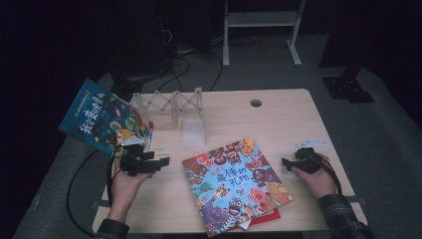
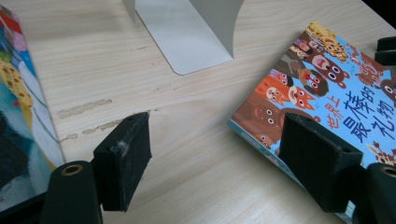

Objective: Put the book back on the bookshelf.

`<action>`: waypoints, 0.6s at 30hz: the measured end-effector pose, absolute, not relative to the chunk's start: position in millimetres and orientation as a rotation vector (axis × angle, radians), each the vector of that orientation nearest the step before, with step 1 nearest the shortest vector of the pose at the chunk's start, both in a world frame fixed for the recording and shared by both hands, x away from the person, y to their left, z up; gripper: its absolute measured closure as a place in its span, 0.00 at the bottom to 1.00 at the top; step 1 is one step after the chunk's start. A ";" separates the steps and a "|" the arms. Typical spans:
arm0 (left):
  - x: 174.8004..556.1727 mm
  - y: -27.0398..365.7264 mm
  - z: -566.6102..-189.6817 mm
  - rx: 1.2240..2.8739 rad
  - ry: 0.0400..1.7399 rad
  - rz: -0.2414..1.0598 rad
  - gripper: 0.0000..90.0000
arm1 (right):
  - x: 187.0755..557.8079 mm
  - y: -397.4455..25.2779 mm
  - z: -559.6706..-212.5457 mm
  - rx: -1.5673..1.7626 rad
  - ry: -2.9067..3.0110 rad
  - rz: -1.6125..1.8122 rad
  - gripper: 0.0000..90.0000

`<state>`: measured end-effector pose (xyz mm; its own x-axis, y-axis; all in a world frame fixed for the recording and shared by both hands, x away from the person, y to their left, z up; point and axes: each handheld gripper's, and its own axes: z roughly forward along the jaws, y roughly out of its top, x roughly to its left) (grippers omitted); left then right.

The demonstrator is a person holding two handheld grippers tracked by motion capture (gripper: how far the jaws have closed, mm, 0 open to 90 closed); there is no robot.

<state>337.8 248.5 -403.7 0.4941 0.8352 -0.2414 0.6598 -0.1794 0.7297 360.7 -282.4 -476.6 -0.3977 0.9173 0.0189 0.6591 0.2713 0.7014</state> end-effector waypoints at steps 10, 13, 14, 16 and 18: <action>342.6 240.9 -411.0 1.933 1.219 0.246 0.40 | 332.2 -292.1 -461.8 1.428 2.214 0.993 0.48; 348.9 235.9 -412.9 1.941 1.220 0.238 0.47 | 319.7 -297.0 -458.2 1.424 2.216 1.029 0.48; 350.9 233.2 -413.8 1.942 1.223 0.243 0.49 | 315.1 -298.4 -457.2 1.423 2.224 1.043 0.49; 355.7 228.1 -415.5 1.973 1.222 0.265 0.53 | 306.0 -299.6 -454.6 1.414 2.231 1.045 0.49; 361.0 225.1 -419.1 1.969 1.226 0.252 0.55 | 297.8 -298.8 -453.0 1.391 2.249 1.056 0.49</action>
